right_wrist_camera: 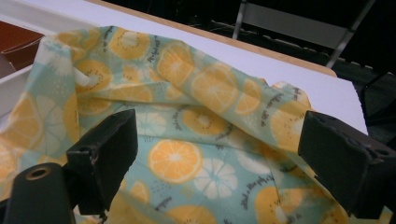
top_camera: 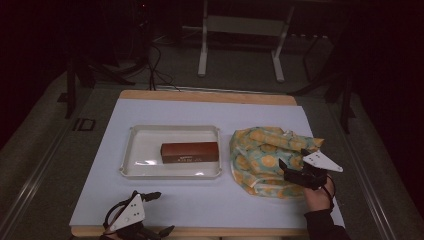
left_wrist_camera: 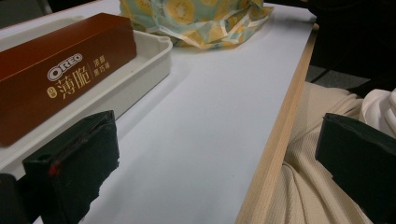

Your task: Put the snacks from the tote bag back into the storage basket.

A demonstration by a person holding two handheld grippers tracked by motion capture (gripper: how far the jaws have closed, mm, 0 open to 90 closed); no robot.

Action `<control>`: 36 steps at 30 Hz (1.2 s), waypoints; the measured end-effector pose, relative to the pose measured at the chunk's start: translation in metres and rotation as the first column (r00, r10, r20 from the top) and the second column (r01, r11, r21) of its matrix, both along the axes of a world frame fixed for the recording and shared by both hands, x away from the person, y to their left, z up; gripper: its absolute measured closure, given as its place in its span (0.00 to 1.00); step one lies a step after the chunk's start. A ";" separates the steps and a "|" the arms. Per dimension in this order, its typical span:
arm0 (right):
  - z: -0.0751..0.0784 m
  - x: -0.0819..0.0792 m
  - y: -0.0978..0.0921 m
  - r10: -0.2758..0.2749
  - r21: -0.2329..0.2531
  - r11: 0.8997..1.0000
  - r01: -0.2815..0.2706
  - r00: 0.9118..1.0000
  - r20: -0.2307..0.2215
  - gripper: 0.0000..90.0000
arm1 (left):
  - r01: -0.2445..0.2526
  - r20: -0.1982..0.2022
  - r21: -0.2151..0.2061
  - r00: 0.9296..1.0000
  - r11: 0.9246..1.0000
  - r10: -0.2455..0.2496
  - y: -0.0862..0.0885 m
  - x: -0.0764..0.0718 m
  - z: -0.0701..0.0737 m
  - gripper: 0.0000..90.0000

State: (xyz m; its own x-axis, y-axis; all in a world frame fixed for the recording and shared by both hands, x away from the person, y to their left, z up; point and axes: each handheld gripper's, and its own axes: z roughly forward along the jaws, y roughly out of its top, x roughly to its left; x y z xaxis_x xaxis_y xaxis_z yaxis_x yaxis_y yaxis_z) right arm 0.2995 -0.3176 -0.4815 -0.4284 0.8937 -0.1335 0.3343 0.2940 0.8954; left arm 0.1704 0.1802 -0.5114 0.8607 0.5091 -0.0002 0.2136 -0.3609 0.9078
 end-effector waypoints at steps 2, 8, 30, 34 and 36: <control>-0.002 -0.003 -0.002 -0.007 -0.001 1.000 0.007 1.000 0.003 0.13 | 0.001 -0.001 0.001 1.000 1.000 -0.001 0.000 0.000 0.000 0.00; -0.005 -0.013 -0.009 -0.008 0.021 1.000 0.008 1.000 0.001 0.13 | 0.000 0.001 0.001 1.000 1.000 0.000 0.000 0.000 0.000 0.00; -0.018 -0.041 -0.033 -0.028 0.080 0.997 0.025 0.999 0.044 0.13 | 0.003 0.004 0.001 1.000 1.000 -0.003 -0.001 -0.001 0.001 0.00; -0.017 -0.042 -0.035 -0.017 0.093 0.996 0.012 0.998 0.060 0.13 | 0.003 0.004 0.002 1.000 1.000 -0.003 -0.001 -0.001 0.000 0.00; -0.016 -0.043 -0.034 -0.015 0.091 0.996 0.009 0.997 0.070 0.13 | 0.004 0.005 0.003 1.000 1.000 -0.004 -0.001 -0.001 0.000 0.00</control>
State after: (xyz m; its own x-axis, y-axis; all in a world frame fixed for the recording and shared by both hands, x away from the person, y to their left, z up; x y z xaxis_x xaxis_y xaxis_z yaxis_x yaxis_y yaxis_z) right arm 0.2568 -0.3515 -0.4980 -0.4101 0.9084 -0.0811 0.2724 0.2069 0.9397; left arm 0.1695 0.1797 -0.5110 0.8627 0.5057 0.0057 0.2077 -0.3648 0.9076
